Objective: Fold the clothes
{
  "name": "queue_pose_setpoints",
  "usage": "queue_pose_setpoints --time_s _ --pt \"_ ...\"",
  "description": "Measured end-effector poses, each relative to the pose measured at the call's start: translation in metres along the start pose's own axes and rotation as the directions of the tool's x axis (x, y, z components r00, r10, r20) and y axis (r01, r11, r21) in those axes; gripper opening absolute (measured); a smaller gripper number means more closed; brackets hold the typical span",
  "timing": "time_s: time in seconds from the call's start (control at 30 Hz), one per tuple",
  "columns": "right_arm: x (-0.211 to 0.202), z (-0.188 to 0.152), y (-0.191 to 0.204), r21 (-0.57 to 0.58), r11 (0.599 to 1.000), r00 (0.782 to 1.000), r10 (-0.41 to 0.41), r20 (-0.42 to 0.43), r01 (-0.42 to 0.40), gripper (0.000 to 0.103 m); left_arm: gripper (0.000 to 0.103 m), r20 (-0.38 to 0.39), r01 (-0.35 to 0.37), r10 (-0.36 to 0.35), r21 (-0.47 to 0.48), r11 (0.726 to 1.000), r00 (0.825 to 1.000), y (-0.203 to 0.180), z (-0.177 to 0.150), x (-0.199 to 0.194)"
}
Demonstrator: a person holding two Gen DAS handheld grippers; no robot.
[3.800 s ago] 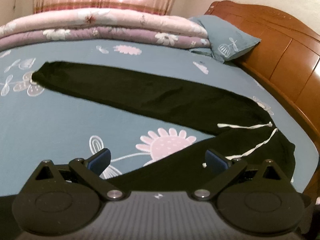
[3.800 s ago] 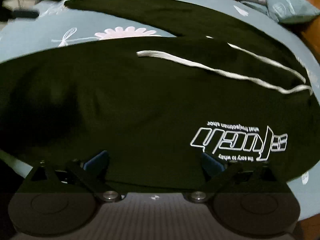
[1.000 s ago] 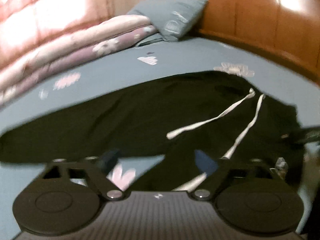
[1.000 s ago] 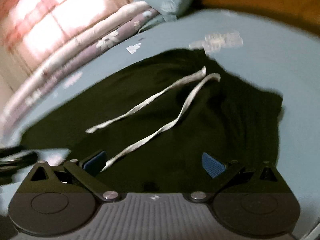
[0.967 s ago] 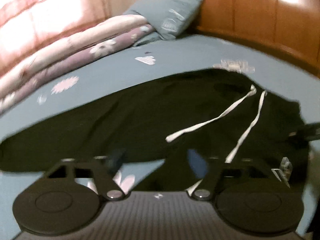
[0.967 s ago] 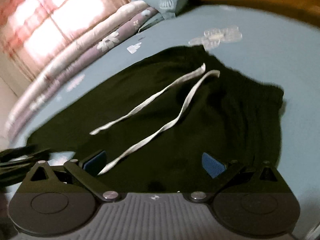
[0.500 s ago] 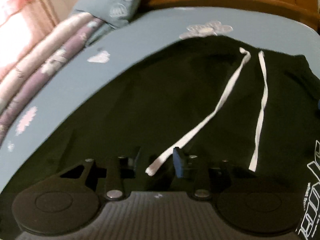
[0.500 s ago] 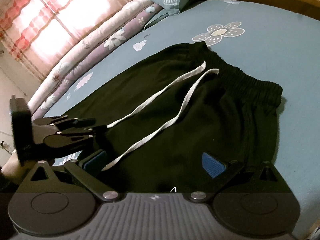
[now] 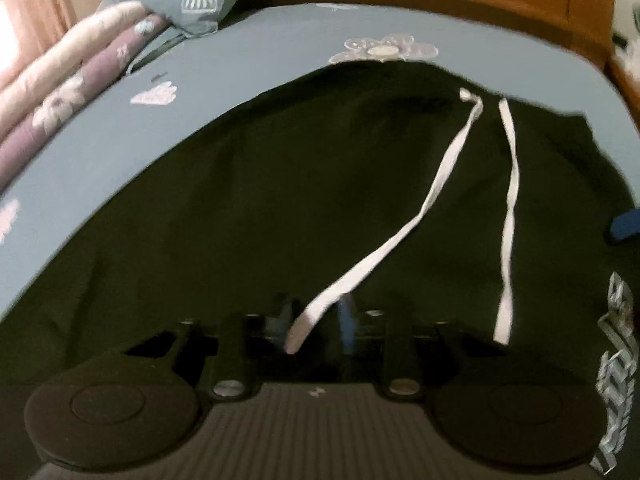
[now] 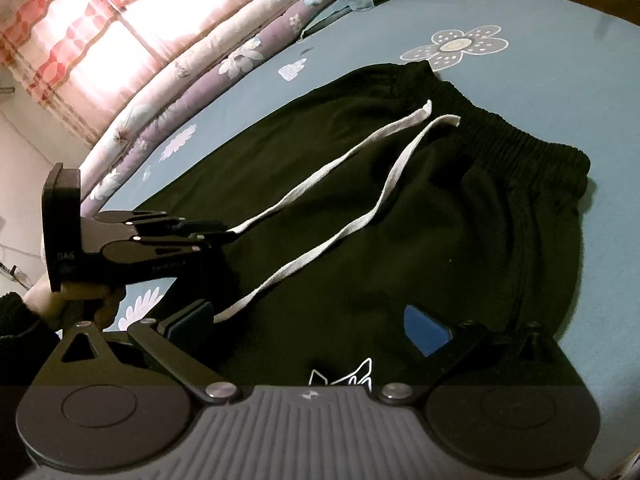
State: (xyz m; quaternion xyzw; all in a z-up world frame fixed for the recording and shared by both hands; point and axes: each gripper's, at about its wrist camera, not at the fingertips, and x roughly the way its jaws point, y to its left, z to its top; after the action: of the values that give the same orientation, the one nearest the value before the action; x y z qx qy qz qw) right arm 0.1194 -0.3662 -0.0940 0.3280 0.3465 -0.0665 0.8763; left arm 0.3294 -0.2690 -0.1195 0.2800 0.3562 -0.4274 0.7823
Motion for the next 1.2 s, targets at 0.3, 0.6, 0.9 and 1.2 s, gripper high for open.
queue_pose_setpoints --time_s 0.3,0.6,0.9,1.2 --pt "0.001 -0.001 -0.004 0.019 1.0 1.0 -0.008 -0.01 0.008 0.103 0.001 0.033 -0.097 0.106 -0.218 0.971 0.994 0.032 0.002 -0.004" --pt "0.001 -0.001 0.0 0.016 0.999 1.0 -0.03 0.0 0.03 0.103 0.044 0.002 -0.141 0.149 -0.306 0.941 0.989 0.041 -0.009 -0.023" --pt "0.001 -0.003 -0.004 0.037 0.995 0.995 -0.096 0.03 0.095 0.103 0.06 0.037 -0.148 0.173 -0.367 0.919 0.984 0.011 -0.059 -0.103" --pt "0.003 -0.004 -0.015 0.066 0.991 0.993 -0.116 0.014 0.115 0.103 0.058 0.026 -0.173 0.194 -0.357 0.918 0.981 -0.047 -0.104 -0.121"
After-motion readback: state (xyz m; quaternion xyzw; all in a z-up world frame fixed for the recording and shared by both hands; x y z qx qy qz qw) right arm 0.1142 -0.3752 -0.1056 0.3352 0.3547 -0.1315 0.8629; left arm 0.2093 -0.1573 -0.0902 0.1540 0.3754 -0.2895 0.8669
